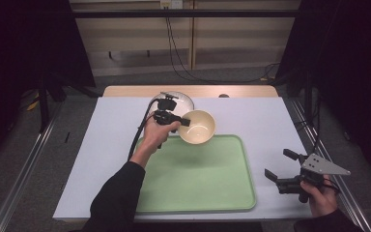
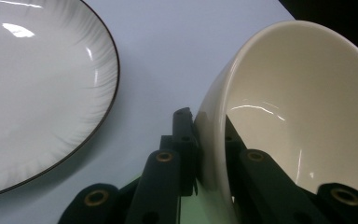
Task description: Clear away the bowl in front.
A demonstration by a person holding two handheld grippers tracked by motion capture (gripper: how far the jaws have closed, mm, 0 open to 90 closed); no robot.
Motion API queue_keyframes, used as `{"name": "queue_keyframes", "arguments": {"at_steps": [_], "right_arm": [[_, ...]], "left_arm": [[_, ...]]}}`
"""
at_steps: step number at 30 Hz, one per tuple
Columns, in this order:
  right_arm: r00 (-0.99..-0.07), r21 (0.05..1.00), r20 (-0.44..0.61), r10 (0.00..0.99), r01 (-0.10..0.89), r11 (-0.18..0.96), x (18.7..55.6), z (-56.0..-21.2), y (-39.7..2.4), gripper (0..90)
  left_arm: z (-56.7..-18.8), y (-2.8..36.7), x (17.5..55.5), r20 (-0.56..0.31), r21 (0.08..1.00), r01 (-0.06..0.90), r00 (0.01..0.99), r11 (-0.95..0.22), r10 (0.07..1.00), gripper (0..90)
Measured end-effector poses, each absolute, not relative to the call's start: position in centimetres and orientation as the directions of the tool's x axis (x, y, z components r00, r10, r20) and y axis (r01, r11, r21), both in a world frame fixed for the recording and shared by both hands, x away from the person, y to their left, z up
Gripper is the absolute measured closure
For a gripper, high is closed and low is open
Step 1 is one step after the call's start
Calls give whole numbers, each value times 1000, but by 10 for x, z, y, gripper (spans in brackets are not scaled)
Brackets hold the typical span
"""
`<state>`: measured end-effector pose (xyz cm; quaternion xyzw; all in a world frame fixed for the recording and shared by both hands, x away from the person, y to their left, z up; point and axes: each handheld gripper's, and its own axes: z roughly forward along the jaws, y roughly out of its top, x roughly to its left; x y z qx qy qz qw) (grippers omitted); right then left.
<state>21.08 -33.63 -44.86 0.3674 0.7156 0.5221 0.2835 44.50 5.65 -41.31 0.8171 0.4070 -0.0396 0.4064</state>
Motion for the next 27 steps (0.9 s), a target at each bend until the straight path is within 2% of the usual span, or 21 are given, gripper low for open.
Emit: {"name": "queue_keyframes", "arguments": {"at_steps": [27], "right_arm": [[-576, 955, -17, 817, 232, 184, 211, -449, -337, 0]], "left_arm": [[-424, -12, 442, -408, 602, 686, 705, -409, 580, 831]]}}
